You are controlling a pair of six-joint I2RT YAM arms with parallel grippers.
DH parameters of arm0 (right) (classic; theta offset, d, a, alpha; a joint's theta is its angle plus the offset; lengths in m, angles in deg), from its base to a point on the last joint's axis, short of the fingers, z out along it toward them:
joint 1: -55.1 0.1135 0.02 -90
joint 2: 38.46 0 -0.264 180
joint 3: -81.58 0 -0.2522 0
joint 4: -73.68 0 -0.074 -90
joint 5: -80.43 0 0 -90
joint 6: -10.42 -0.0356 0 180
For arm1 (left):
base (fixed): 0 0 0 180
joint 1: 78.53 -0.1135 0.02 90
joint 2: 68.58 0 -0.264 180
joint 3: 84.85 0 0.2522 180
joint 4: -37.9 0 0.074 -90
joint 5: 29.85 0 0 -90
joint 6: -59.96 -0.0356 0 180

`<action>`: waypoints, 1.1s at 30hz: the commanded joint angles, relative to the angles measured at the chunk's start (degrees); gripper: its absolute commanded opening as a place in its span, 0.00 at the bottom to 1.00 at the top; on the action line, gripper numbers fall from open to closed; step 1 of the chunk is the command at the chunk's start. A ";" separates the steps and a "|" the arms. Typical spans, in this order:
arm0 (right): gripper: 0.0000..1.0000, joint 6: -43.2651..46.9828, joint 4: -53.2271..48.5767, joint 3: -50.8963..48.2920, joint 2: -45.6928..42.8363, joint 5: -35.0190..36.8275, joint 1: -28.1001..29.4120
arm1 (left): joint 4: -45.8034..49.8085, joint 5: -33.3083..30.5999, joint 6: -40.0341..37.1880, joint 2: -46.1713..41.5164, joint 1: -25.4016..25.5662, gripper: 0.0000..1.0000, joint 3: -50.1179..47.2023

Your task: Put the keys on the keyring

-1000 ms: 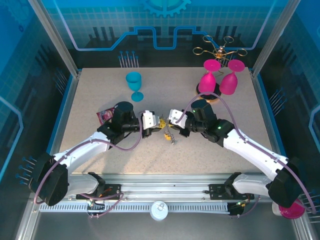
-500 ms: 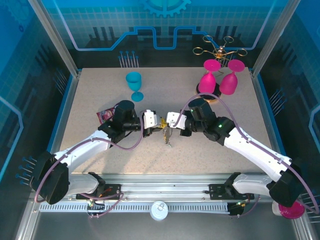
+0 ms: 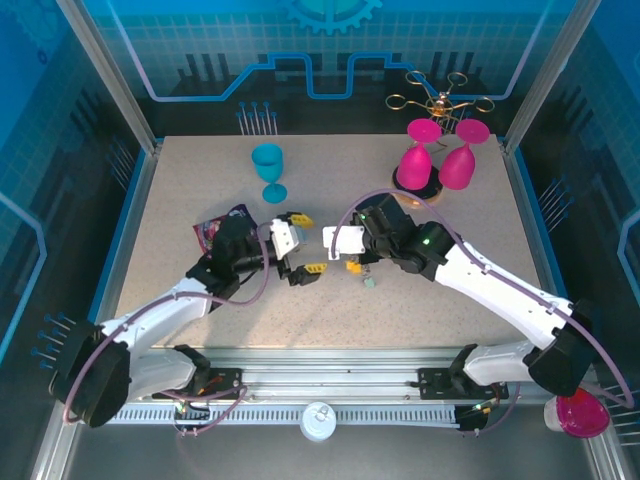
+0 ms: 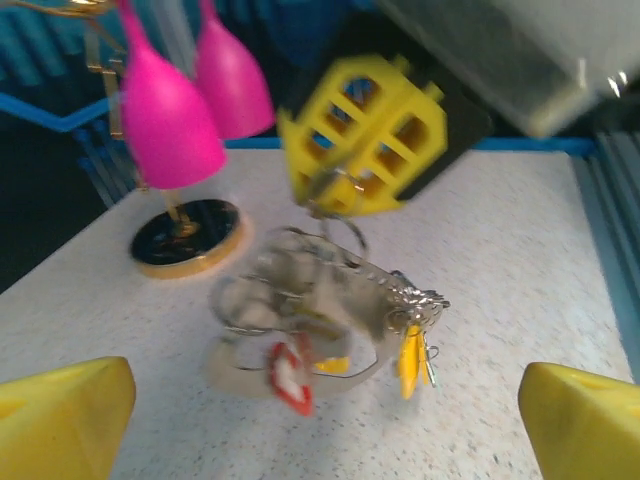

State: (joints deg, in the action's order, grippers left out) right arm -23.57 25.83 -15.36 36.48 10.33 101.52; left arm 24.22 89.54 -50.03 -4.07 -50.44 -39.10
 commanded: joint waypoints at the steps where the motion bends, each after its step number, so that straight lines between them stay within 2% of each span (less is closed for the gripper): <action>1: 0.00 6.84 -0.47 2.84 1.19 8.20 1.30 | -14.15 -13.80 10.84 -4.07 -1.29 0.99 -4.77; 3: 0.00 7.28 -0.59 3.81 2.41 8.51 2.08 | -16.85 -22.06 15.75 -5.94 -2.38 0.99 -6.77; 8: 0.00 4.16 0.25 7.12 6.12 5.16 5.68 | -12.87 -44.69 23.64 -12.74 -5.63 0.99 -8.57; 11: 0.00 2.25 2.48 9.18 9.25 2.20 8.19 | -8.06 -53.61 25.95 -16.79 -7.92 0.99 -8.33; 13: 0.00 1.55 3.97 11.16 12.31 0.04 9.42 | -5.11 -56.81 26.32 -18.86 -9.27 0.99 -7.82; 17: 0.00 1.46 10.67 15.60 19.94 -4.94 10.10 | 0.31 -59.68 27.31 -21.97 -11.99 0.99 -6.76; 24: 0.00 2.39 17.70 23.43 32.42 -11.17 8.72 | 5.93 -59.91 29.30 -24.91 -14.01 0.99 -6.01; 27: 0.00 2.38 18.82 19.15 32.42 -12.61 8.19 | 7.73 -59.72 29.12 -25.91 -14.38 0.99 -5.88; 33: 0.00 4.02 20.19 2.96 27.01 -11.24 7.75 | 8.04 -58.38 29.54 -25.69 -15.04 0.99 -6.65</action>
State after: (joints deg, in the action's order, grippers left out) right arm -20.67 45.02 -7.38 67.01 0.06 109.73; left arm 31.52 31.27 -21.72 -29.47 -64.75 -47.08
